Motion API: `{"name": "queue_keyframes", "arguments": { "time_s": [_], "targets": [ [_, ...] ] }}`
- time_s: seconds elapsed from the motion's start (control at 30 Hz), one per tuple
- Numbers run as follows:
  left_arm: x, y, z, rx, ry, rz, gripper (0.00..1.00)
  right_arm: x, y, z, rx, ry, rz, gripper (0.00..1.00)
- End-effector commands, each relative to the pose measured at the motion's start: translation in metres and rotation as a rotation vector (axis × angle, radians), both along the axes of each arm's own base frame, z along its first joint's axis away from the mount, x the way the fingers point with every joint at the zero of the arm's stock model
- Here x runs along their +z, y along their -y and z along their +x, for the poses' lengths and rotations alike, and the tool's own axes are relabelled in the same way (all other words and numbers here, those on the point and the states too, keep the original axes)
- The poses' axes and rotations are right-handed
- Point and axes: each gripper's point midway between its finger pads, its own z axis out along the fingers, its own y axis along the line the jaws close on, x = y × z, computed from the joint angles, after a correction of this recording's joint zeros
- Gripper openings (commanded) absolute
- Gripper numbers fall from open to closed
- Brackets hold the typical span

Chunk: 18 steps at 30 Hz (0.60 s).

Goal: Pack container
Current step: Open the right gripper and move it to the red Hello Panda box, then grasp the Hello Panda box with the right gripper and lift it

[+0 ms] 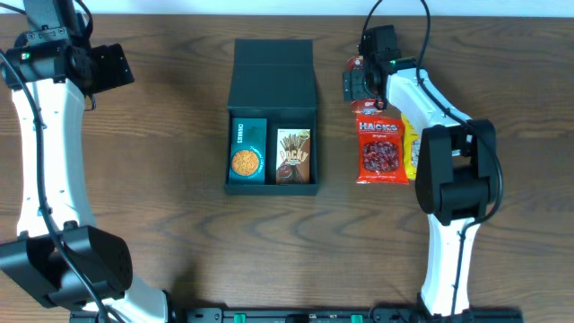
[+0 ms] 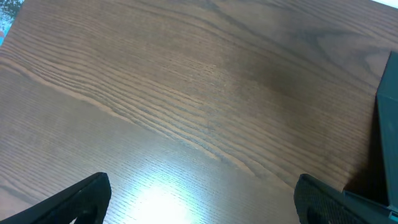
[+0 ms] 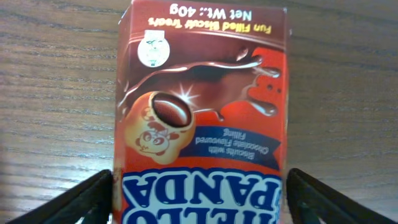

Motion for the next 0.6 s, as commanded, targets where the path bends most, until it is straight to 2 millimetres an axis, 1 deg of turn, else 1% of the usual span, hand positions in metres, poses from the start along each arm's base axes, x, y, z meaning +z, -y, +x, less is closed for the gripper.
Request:
{"name": "queue_keyframes", "arguments": {
  "time_s": [0.0,0.17,0.27,0.43,0.57],
  "targets": [
    [-0.003,-0.001,0.001,0.008,-0.006,-0.006,0.95,-0.01,-0.01,-0.001,0.026,-0.019,0.012,0.81],
    [-0.003,-0.001,0.001,0.008,-0.007,-0.005,0.95,-0.009,-0.012,-0.002,0.03,-0.018,0.013,0.79],
    [-0.003,-0.001,0.001,0.008,-0.006,-0.005,0.95,-0.004,-0.014,-0.002,0.034,-0.017,0.012,0.77],
    [-0.003,-0.001,0.001,0.005,-0.007,-0.003,0.95,0.021,-0.019,0.002,0.041,-0.004,0.015,0.75],
    [-0.003,-0.001,0.001,0.005,-0.006,-0.003,0.95,0.049,-0.024,0.006,0.049,0.004,0.016,0.68]
  ]
}}
